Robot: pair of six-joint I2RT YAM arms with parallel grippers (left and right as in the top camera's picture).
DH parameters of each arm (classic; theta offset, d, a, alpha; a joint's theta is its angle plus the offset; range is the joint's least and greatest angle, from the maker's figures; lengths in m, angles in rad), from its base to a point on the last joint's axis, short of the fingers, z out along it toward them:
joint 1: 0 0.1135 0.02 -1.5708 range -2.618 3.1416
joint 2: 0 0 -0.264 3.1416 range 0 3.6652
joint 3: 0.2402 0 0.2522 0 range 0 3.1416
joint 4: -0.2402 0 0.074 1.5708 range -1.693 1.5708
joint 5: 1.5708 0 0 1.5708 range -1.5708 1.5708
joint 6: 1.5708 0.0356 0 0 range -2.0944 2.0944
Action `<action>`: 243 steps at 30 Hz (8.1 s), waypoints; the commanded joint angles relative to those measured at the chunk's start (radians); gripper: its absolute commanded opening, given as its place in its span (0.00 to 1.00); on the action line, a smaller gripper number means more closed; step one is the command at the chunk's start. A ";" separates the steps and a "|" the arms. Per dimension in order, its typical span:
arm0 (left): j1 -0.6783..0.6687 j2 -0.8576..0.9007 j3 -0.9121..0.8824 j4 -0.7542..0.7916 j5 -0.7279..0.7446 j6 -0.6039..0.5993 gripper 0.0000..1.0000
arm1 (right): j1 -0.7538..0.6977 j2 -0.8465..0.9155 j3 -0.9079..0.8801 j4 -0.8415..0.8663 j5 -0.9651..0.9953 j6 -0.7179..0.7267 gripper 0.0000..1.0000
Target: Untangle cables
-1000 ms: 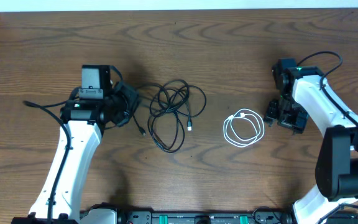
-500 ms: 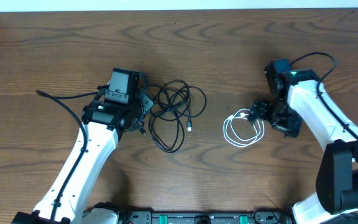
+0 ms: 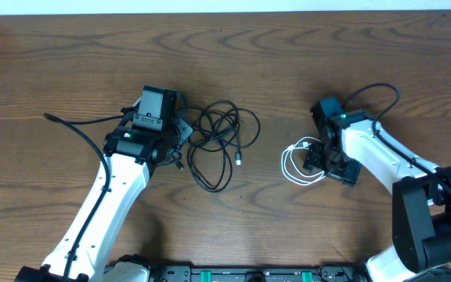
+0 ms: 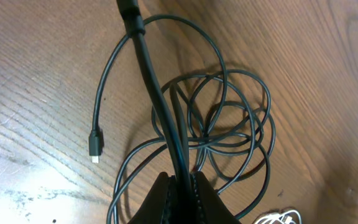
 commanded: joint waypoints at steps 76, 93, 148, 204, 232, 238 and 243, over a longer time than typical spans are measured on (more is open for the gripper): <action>-0.002 0.001 0.011 -0.042 0.008 -0.051 0.09 | -1.183 0.087 0.428 0.327 -0.211 -0.412 0.99; -0.203 0.000 0.011 0.169 0.270 0.371 0.28 | -0.760 0.010 0.448 0.136 -0.453 -0.353 0.99; 0.262 -0.098 0.011 -0.237 -0.064 0.064 0.94 | 0.222 0.172 0.026 0.801 -0.429 0.110 0.54; -0.158 0.056 0.011 0.076 0.297 0.063 0.91 | 0.128 -0.391 0.043 0.631 -0.678 -0.271 0.01; -0.234 0.272 0.011 0.197 0.445 0.288 0.90 | 0.008 -0.391 0.043 0.592 -0.581 -0.127 0.02; -0.234 0.272 0.011 0.171 0.381 0.358 0.90 | -0.039 -0.390 0.043 0.545 -0.525 -0.106 0.02; -0.238 0.272 0.011 0.227 0.435 0.360 0.90 | -0.061 -0.389 0.043 0.510 -0.519 -0.105 0.01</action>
